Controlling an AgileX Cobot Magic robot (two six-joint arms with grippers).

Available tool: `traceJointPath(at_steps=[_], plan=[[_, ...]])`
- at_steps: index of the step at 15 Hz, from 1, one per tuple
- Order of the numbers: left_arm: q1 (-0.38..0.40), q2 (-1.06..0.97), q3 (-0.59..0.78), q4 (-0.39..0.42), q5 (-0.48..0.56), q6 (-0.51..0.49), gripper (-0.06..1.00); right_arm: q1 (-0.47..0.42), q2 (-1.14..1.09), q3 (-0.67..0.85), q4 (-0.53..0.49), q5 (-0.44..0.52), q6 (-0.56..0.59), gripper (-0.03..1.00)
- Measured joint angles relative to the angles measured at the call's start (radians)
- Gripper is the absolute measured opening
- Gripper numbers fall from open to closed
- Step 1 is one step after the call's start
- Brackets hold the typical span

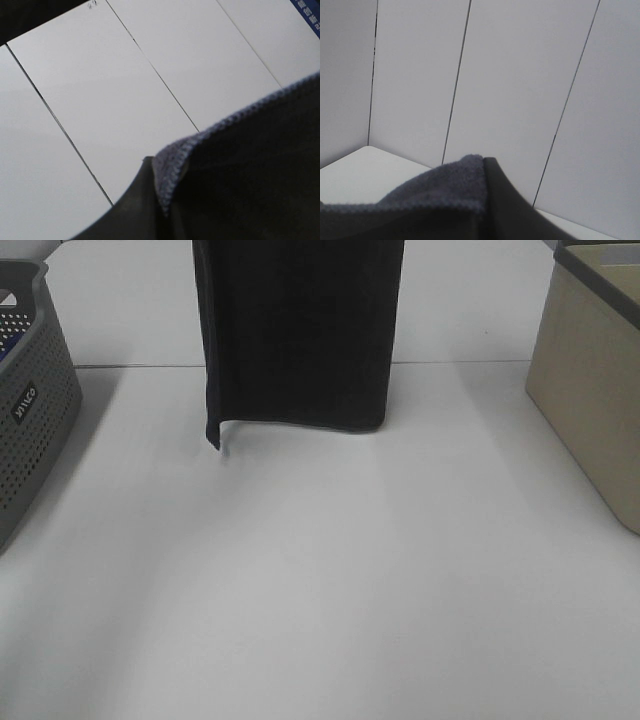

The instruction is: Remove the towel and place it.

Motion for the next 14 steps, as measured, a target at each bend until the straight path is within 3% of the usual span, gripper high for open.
traceJointPath(at_steps=[3, 4, 10, 14], plan=[[0.034, 0.117, -0.101, 0.001, -0.077, -0.009, 0.0, -0.003, 0.046, 0.0, -0.015, -0.075, 0.003, 0.02], [0.059, 0.22, -0.215, 0.015, -0.081, -0.011, 0.0, -0.023, 0.077, 0.0, -0.025, -0.123, 0.003, 0.02], [0.098, 0.443, -0.558, 0.038, -0.032, -0.032, 0.0, -0.049, 0.142, -0.007, -0.029, -0.252, 0.004, 0.02], [0.098, 0.475, -0.604, 0.094, 0.001, -0.035, 0.0, -0.06, 0.16, -0.007, -0.032, -0.326, 0.004, 0.02]])
